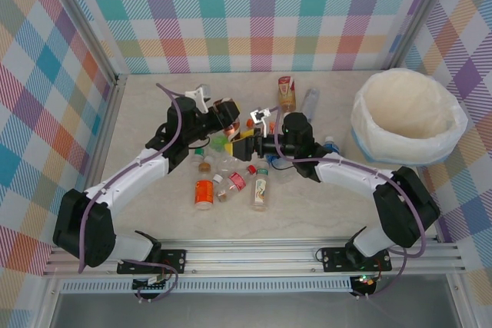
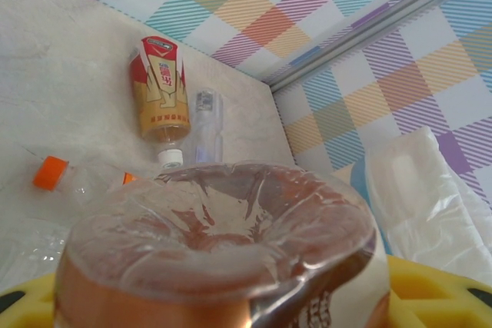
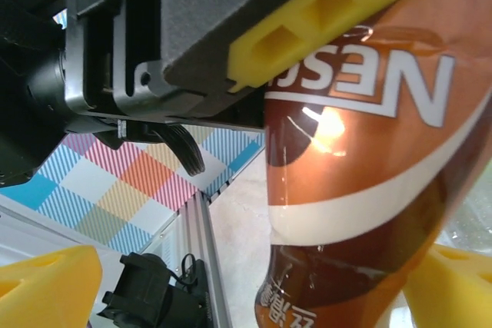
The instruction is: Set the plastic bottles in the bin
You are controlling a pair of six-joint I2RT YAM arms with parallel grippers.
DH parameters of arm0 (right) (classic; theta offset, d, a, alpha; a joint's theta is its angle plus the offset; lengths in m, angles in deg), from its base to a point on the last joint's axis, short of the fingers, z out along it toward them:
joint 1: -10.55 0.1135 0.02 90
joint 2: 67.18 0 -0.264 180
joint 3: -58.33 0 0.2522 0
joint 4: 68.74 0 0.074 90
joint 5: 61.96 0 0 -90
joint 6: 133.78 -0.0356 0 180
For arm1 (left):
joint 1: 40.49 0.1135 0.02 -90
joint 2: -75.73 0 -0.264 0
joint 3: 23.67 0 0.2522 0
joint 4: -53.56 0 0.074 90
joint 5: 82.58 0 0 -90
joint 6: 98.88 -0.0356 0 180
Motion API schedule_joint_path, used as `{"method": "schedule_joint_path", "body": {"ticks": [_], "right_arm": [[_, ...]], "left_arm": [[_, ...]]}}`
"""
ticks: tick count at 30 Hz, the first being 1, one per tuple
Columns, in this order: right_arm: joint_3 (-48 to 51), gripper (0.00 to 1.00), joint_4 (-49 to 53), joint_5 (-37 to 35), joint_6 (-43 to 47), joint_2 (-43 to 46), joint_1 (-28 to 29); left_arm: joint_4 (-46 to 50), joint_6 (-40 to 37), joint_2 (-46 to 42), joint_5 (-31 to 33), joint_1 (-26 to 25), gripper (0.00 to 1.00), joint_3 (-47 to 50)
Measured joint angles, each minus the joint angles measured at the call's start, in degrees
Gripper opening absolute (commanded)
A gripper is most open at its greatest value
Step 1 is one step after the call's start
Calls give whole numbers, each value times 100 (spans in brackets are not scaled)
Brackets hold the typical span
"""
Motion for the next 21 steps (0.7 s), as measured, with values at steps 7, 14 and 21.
{"method": "schedule_joint_path", "body": {"ticks": [7, 14, 21], "right_arm": [[2, 60, 197, -131, 35, -72, 0], [66, 42, 192, -380, 118, -118, 0], [59, 38, 894, -964, 586, 173, -11]], "left_arm": [[-308, 243, 44, -68, -11, 57, 22], [-455, 450, 184, -68, -17, 87, 48], [-365, 358, 48, 35, -22, 100, 85]]}}
